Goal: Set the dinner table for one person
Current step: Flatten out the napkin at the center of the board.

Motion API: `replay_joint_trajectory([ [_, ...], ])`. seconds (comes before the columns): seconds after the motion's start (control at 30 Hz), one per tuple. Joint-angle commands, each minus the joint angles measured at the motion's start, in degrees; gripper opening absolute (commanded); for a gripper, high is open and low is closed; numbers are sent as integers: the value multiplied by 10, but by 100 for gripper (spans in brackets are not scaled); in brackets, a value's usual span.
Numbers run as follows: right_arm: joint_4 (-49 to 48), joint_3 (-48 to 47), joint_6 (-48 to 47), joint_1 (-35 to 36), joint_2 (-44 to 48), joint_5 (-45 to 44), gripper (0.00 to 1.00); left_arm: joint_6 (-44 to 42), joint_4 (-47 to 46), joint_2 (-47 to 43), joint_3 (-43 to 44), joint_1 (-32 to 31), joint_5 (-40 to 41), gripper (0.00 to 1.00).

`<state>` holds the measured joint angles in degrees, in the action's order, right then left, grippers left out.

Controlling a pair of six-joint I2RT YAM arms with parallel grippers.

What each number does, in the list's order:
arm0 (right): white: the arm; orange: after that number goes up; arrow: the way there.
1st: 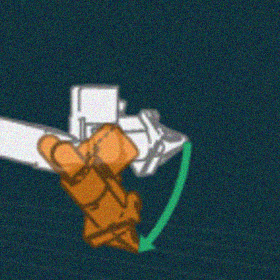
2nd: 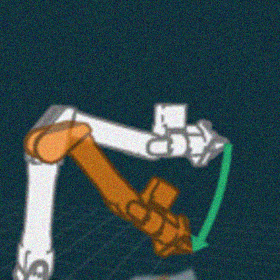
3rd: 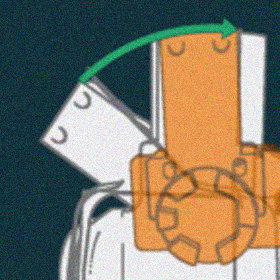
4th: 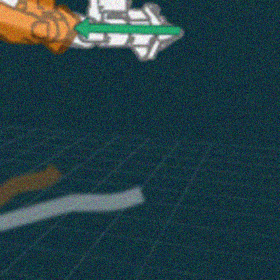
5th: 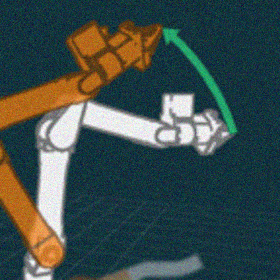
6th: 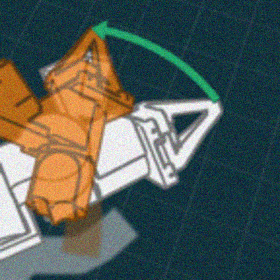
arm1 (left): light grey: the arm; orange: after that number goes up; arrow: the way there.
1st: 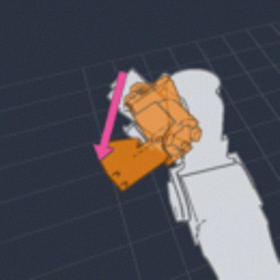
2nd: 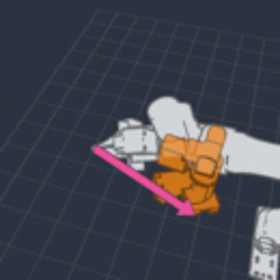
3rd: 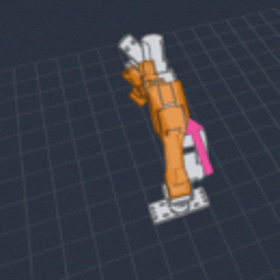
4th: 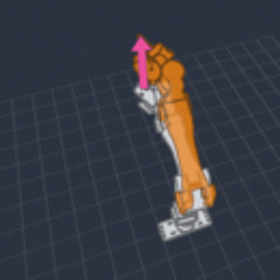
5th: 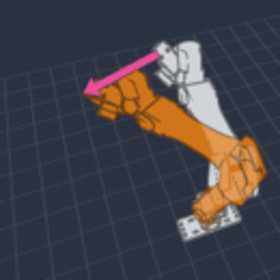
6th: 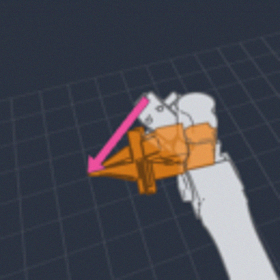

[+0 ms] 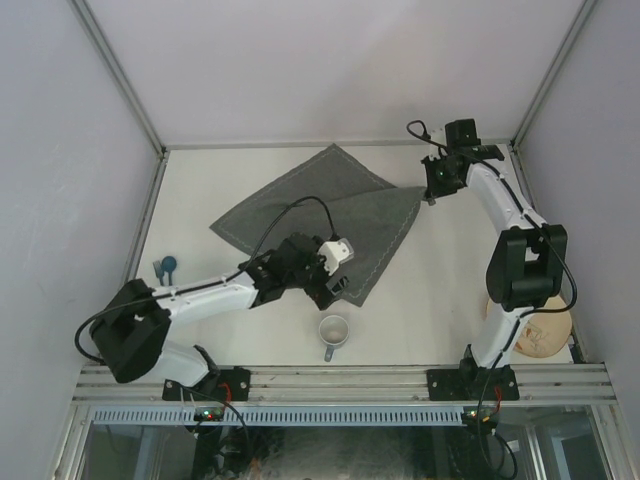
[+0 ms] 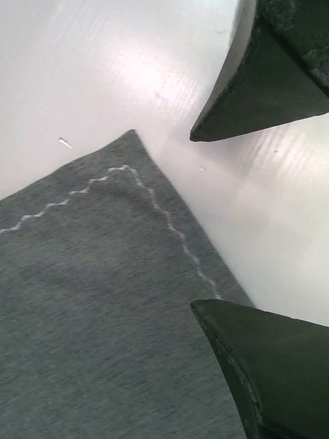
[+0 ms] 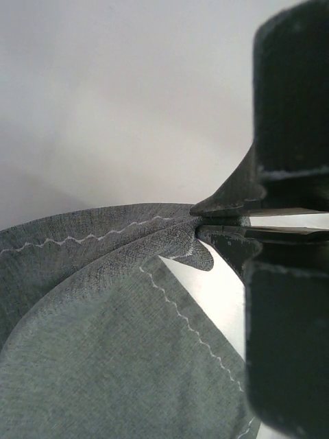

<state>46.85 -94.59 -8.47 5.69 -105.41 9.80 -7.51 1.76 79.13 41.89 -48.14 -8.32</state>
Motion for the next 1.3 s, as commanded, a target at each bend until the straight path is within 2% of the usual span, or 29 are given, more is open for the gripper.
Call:
replay_joint_trajectory([
  [0.0,-21,22,-6,-5,42,8,0,-17,1,42,92,-5,-28,100],
  [0.23,-25,52,-4,-8,63,12,0,-1,-1,119,169,-36,-25,100],
  [0.37,-17,55,-6,-8,69,10,0,-9,30,156,197,-64,-46,100],
  [0.5,-16,51,-9,-9,67,8,0,-23,65,165,196,-85,-70,100],
  [0.63,-12,42,-8,-9,59,10,0,-25,78,181,188,-88,-56,96],
  [0.87,-10,42,-2,-8,64,20,0,26,69,216,188,-89,-26,89],
  [1.17,-6,55,-5,-9,91,25,0,34,50,262,222,-92,9,86],
  [1.27,-5,58,-5,-9,95,26,0,34,50,274,232,-92,12,83],
])
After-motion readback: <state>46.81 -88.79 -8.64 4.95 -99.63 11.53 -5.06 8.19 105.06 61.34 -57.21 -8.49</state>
